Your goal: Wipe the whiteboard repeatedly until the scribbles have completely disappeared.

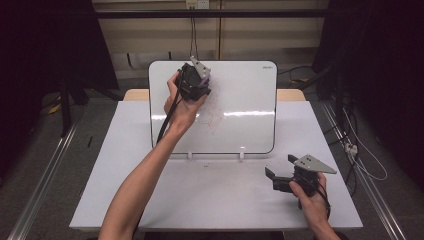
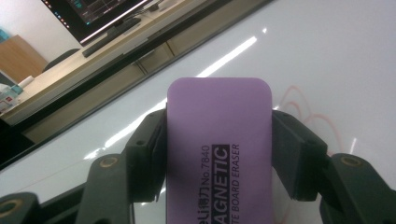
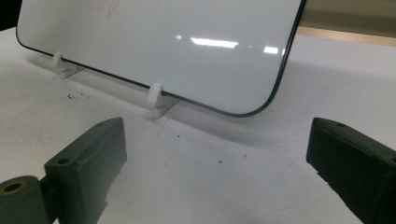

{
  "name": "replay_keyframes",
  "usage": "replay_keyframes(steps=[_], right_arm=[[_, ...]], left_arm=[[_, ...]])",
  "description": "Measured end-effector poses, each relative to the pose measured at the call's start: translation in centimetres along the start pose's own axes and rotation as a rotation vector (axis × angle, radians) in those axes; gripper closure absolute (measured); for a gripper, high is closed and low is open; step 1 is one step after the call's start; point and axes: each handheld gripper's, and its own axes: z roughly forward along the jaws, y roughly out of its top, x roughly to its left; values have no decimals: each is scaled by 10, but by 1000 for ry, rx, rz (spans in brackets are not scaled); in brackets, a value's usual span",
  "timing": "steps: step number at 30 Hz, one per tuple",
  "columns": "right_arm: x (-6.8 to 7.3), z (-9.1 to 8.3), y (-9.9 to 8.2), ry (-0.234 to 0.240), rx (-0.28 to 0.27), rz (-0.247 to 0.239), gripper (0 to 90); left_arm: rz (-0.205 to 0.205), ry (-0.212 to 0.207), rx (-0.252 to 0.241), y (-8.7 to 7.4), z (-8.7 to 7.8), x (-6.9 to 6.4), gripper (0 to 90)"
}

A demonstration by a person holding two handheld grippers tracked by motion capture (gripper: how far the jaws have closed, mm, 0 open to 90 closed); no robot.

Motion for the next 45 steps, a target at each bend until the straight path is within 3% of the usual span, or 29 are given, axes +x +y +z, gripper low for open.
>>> replay_keyframes(steps=[7,13,15,17,19,22,23,26,28,31,34,38,39,41,43,45], right_arm=[[0,1,-1,2,4,-3,45],[1,1,0,6,2,-4,45],[2,1,0,9,0,-9,45],[2,1,0,12,1,-10,45],[1,1,-1,22,5,-1,45],[1,2,-2,28,11,8,45],[1,2,-2,23,10,7,45],[1,1,-2,23,5,6,45],[3,0,-1,15,5,6,45],[3,-1,-1,19,-2,-3,45],[3,0,-1,19,4,5,45],[5,-3,-1,22,-4,-3,46],[5,-3,-1,25,-6,-6,46],[5,-3,-1,23,-6,-8,46],[5,-3,-1,25,-7,-6,46],[5,-3,-1,24,-8,-6,46]], left_arm=[[14,-3,0,-3,2,-11,414],[77,-9,-4,-6,0,-35,414],[70,-17,-11,-5,1,-29,414],[52,2,-5,-3,1,-19,414],[9,17,-8,-1,2,-7,414],[-22,26,-11,2,2,7,414],[-42,27,-13,3,3,10,413],[-47,49,-21,6,6,14,413],[-29,62,-26,5,7,10,414],[-3,43,-35,5,7,-2,413],[47,21,-45,2,8,-21,413],[77,-16,-62,-11,4,-45,413],[84,-9,-63,-11,3,-47,413],[71,-39,-63,-10,3,-41,413],[80,-31,-69,-9,4,-34,413],[52,-19,-71,-6,5,-25,413]])
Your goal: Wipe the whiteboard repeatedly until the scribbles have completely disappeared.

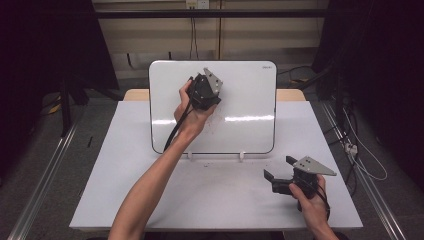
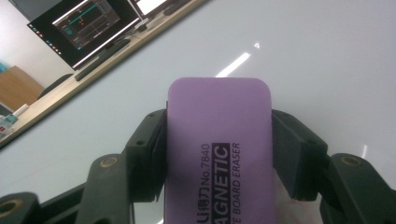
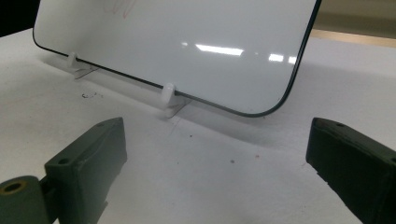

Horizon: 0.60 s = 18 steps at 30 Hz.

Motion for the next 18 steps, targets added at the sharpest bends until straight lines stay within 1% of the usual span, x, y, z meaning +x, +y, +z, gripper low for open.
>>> replay_keyframes(steps=[2,3,4,5,6,7,8,9,10,11,13,14,15,17,18], right_arm=[[0,1,0,6,5,12,46],[-1,1,-1,9,6,18,48],[-1,1,-1,11,5,20,48],[-1,1,-1,7,5,14,49],[-1,0,-1,8,4,15,49],[-1,1,0,9,0,18,49],[-1,1,-1,12,3,17,49],[-1,1,-1,8,4,17,49],[-1,1,-1,9,6,15,49],[-1,1,-1,10,6,15,49],[-1,1,0,9,3,13,49],[-1,1,0,9,3,13,50],[-1,1,0,9,2,13,50],[-1,2,0,7,7,12,50],[-1,3,0,8,6,13,50]], left_arm=[[-27,15,-4,3,1,11,413],[-32,32,-13,5,2,15,414],[-12,64,-18,7,3,18,413],[-21,62,-19,7,3,20,413],[-38,55,-11,8,4,22,413],[-40,61,-15,7,4,21,413],[-16,70,-18,7,4,18,413],[1,67,-18,7,5,15,413],[7,61,-21,7,5,12,413],[9,50,-27,6,5,8,413],[43,22,-29,6,5,-2,413],[63,21,-29,5,4,-8,413],[73,13,-34,4,3,-13,412],[52,-39,-37,0,3,-24,412],[85,-33,-41,-2,2,-31,413]])
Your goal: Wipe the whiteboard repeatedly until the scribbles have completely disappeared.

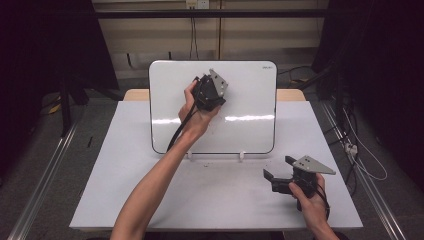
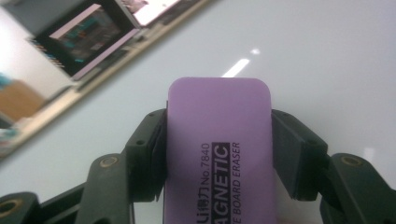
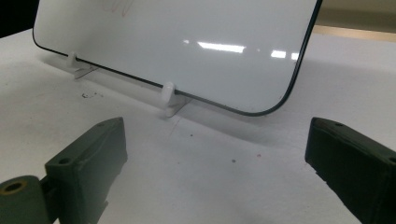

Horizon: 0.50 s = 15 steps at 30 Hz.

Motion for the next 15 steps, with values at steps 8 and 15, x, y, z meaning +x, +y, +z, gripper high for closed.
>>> replay_keyframes(steps=[8,15], right_arm=[[-1,-2,0,-2,-5,2,50],[-2,-1,1,-2,-6,5,50]], left_arm=[[-11,34,-12,-1,-1,22,413],[-100,90,-7,0,1,65,413]])
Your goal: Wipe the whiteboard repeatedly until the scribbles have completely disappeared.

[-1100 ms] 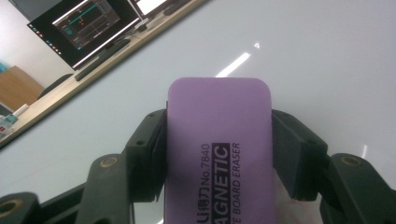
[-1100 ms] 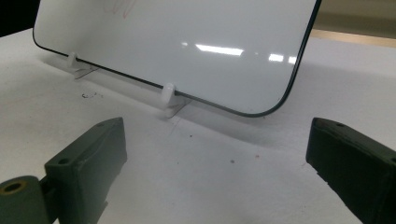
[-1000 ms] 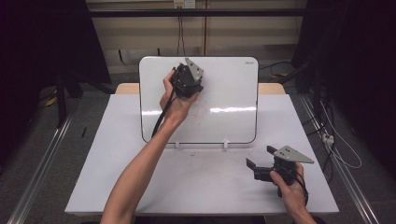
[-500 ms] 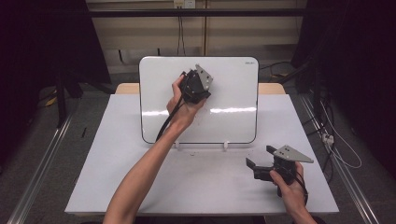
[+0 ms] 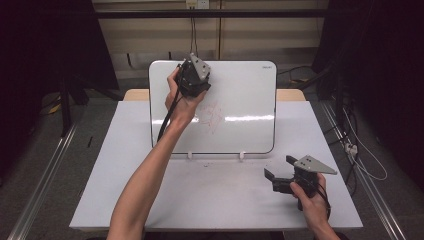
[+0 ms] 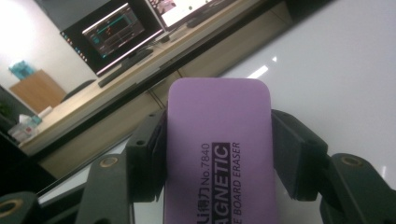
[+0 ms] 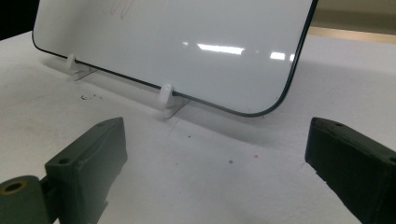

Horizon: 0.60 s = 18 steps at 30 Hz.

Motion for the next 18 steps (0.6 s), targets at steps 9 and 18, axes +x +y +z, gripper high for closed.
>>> replay_keyframes(steps=[9,18], right_arm=[[0,1,-1,1,7,-4,48],[2,3,0,0,11,-16,49]], left_arm=[[108,-55,-17,-15,-7,-55,413],[174,-142,-23,-41,-25,-84,413]])
